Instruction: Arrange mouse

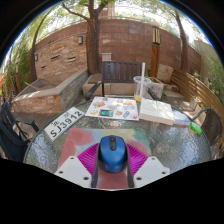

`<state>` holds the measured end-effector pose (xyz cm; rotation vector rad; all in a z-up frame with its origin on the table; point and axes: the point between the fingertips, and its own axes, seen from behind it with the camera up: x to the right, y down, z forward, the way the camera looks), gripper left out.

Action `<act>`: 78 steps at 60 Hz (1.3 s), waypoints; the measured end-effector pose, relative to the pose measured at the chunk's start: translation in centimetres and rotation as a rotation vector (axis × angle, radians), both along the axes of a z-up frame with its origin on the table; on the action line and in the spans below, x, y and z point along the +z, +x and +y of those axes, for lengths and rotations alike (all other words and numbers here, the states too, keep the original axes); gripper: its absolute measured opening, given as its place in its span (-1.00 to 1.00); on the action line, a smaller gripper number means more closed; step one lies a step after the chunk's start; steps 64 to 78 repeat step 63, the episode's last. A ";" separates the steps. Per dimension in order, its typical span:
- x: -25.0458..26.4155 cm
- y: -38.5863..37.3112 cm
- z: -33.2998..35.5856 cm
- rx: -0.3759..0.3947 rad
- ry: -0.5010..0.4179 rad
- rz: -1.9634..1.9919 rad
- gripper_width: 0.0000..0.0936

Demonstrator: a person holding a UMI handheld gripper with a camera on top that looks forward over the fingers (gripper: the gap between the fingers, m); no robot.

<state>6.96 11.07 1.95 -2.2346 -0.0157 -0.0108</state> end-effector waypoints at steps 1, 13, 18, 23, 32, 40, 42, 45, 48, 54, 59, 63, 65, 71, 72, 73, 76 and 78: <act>-0.6 -0.4 0.0 0.001 -0.010 0.005 -0.10; 0.3 -0.4 -1.8 -0.032 -0.029 -0.037 0.80; 4.0 -0.8 -4.2 -0.041 -0.009 -0.047 0.78; 8.2 -1.5 -6.8 -0.044 0.017 -0.072 0.81; 14.2 -3.2 -12.6 -0.059 0.025 -0.084 0.81; 17.3 -4.1 -16.9 -0.085 0.034 -0.101 0.81; 17.7 -4.5 -18.0 -0.091 0.032 -0.101 0.81; 18.1 -4.8 -19.0 -0.096 0.030 -0.097 0.81; 18.3 -5.1 -19.9 -0.094 0.031 -0.100 0.82; 18.3 -5.4 -21.4 -0.101 0.019 -0.104 0.81; 18.1 -5.3 -21.8 -0.114 0.010 -0.108 0.82; 18.4 -5.4 -22.0 -0.115 0.010 -0.109 0.81; 18.4 -5.4 -22.0 -0.115 0.010 -0.109 0.81; 18.4 -5.4 -22.0 -0.115 0.010 -0.109 0.81; 18.4 -5.4 -22.0 -0.115 0.010 -0.109 0.81; 18.4 -5.4 -22.0 -0.115 0.010 -0.109 0.81; 18.4 -5.4 -22.0 -0.115 0.010 -0.109 0.81; 18.4 -5.4 -22.0 -0.115 0.010 -0.109 0.81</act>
